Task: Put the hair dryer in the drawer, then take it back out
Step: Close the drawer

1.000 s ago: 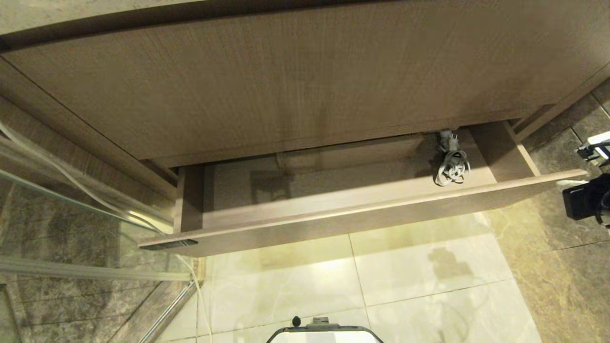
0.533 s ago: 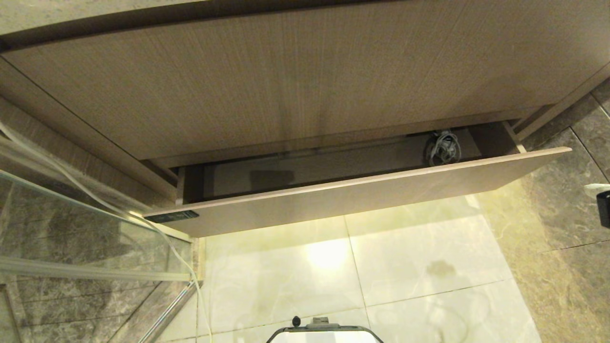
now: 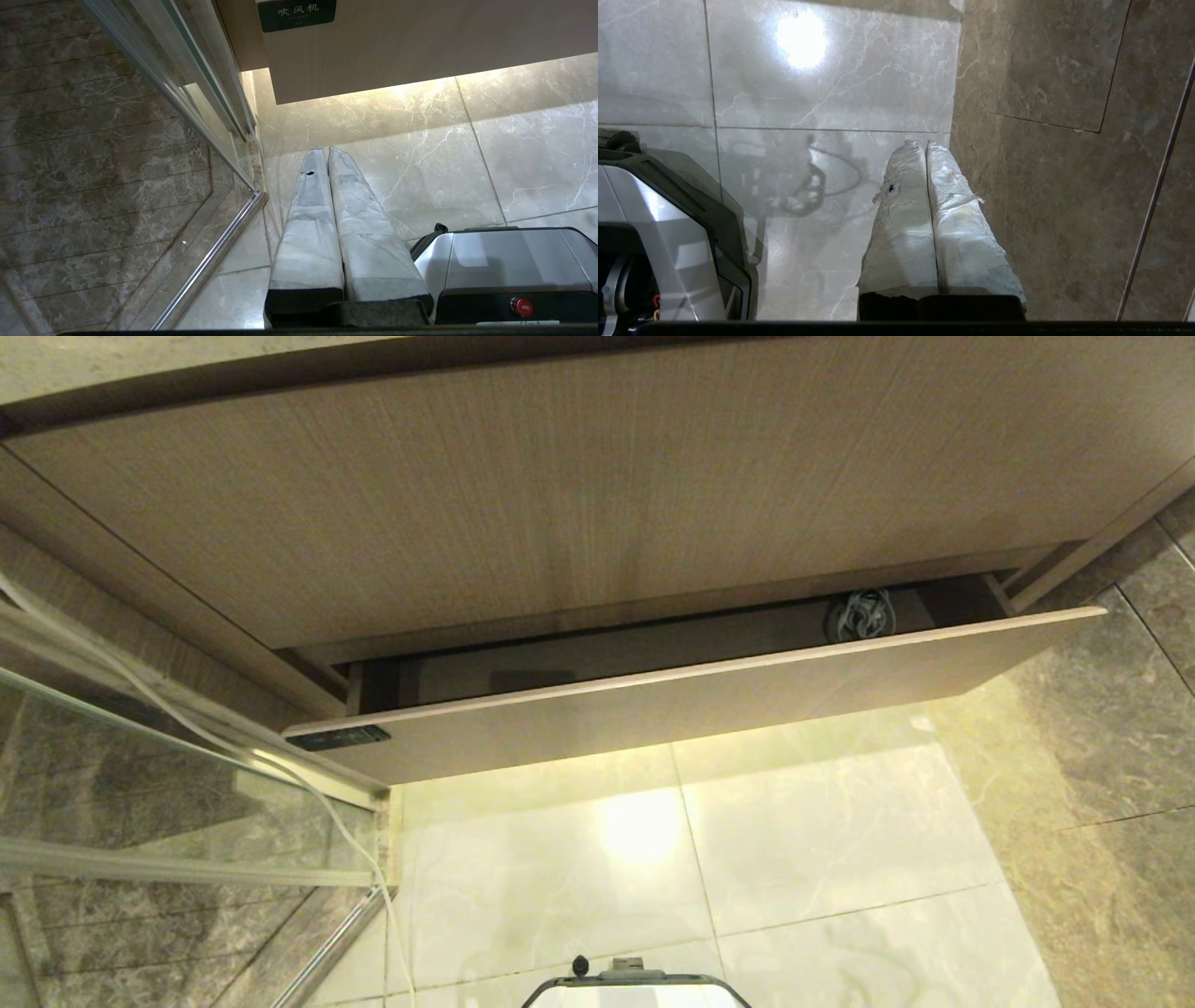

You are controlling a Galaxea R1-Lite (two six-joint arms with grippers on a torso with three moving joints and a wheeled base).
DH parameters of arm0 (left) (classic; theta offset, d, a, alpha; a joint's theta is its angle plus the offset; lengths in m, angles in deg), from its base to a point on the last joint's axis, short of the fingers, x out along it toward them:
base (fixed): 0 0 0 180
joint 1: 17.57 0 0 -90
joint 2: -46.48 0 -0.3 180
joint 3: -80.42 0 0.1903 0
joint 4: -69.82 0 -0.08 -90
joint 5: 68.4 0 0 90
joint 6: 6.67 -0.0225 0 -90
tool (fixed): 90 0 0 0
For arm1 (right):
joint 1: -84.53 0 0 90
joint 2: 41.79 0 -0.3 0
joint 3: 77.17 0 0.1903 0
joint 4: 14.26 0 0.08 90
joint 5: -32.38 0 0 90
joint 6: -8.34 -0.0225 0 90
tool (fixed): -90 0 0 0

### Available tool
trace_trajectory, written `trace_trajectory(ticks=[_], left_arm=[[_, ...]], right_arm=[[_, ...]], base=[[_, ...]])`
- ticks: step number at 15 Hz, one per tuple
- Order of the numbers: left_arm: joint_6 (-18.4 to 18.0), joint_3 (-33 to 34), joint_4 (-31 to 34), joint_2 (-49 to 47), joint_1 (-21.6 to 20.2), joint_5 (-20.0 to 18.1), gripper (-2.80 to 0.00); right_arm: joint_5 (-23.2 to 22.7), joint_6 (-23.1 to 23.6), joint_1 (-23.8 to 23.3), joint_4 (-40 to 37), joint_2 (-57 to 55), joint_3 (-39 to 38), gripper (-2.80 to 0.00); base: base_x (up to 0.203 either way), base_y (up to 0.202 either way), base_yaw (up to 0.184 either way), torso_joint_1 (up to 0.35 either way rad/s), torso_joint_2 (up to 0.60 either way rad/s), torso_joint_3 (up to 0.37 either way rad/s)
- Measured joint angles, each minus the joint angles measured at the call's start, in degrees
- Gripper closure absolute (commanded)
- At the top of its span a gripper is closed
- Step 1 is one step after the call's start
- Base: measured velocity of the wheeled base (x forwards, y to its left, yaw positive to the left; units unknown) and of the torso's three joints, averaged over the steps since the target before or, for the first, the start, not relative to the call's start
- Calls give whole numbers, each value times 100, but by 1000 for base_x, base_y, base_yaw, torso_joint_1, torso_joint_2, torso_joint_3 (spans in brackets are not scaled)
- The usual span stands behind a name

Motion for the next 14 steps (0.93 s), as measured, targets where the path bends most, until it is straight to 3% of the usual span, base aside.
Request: trace_trajectory(ticks=[6,14], left_arm=[[-1,-2,-1,0,0,0,0],[-3,0,0,0,0,0,0]], right_arm=[[-391,-15,93,395,-624,-140,0],[-571,-43,223,2120,-3453,541,0]], base=[[0,0,0,0,0,0],[0,0,0,0,0,0]])
